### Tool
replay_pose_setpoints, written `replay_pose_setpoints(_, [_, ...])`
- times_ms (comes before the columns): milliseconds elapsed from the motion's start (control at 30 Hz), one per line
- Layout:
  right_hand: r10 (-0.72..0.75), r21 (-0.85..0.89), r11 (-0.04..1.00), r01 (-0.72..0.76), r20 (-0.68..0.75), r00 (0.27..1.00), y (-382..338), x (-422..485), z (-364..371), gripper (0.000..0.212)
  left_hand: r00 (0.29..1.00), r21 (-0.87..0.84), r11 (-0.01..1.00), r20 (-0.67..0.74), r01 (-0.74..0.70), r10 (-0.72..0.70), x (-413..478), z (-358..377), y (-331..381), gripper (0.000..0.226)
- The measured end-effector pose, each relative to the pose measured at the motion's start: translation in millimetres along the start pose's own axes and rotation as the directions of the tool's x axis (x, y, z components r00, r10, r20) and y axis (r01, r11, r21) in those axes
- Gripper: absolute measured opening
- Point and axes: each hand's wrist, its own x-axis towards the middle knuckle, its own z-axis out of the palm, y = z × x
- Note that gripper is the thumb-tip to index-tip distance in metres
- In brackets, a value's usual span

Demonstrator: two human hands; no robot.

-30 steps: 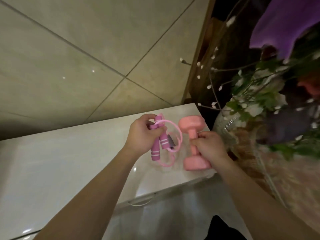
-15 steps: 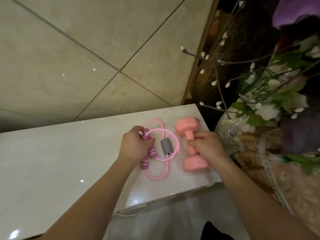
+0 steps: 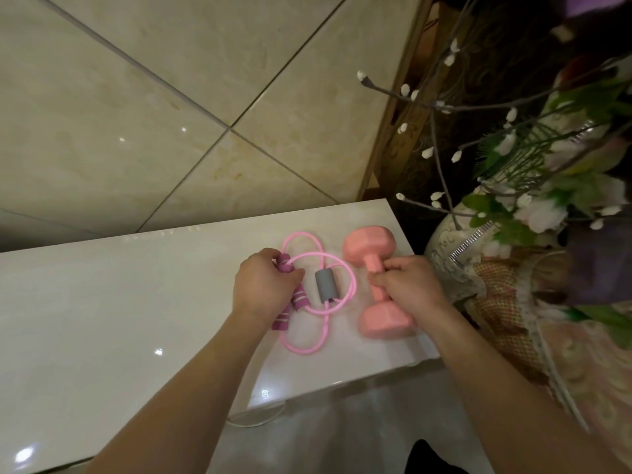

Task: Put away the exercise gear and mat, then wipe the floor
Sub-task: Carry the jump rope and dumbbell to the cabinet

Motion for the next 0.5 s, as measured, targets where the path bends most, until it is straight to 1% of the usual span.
replay_pose_setpoints(67, [0.000,-0.013,1.000,0.000,0.005,1.000,0.2,-0.6,-0.5,0.008,1.000,-0.001,1.000,-0.002,-0.001,0.001,0.4,0.0,0.2,0.012])
replay_pose_setpoints(233, [-0.003,-0.073,0.997,0.006,0.042,0.999,-3.0,-2.6,-3.0,0.011,1.000,0.036,0.999,-0.004,-0.018,0.019,-2.6,-3.3,3.0,0.028])
replay_pose_setpoints(333, [-0.005,-0.101,0.995,0.011,0.052,0.999,-4.1,-5.7,-3.9,0.011,1.000,0.054,0.998,-0.013,-0.025,0.025,-3.8,-5.7,3.1,0.027])
replay_pose_setpoints(400, [-0.004,-0.106,0.994,0.010,0.053,0.999,-4.5,-7.4,-3.8,0.012,1.000,0.044,0.999,0.008,-0.018,0.017,-4.9,-8.4,5.0,0.025])
replay_pose_setpoints(433, [-0.003,-0.108,0.994,0.009,0.052,0.999,-4.8,-8.0,-3.7,0.012,1.000,0.043,0.999,0.021,-0.022,0.021,-5.3,-9.5,4.7,0.033])
replay_pose_setpoints(500, [-0.010,-0.119,0.993,0.016,0.054,0.999,-5.5,-9.5,-3.9,0.014,0.998,0.067,0.997,0.044,-0.046,0.043,-5.3,-11.3,2.1,0.058])
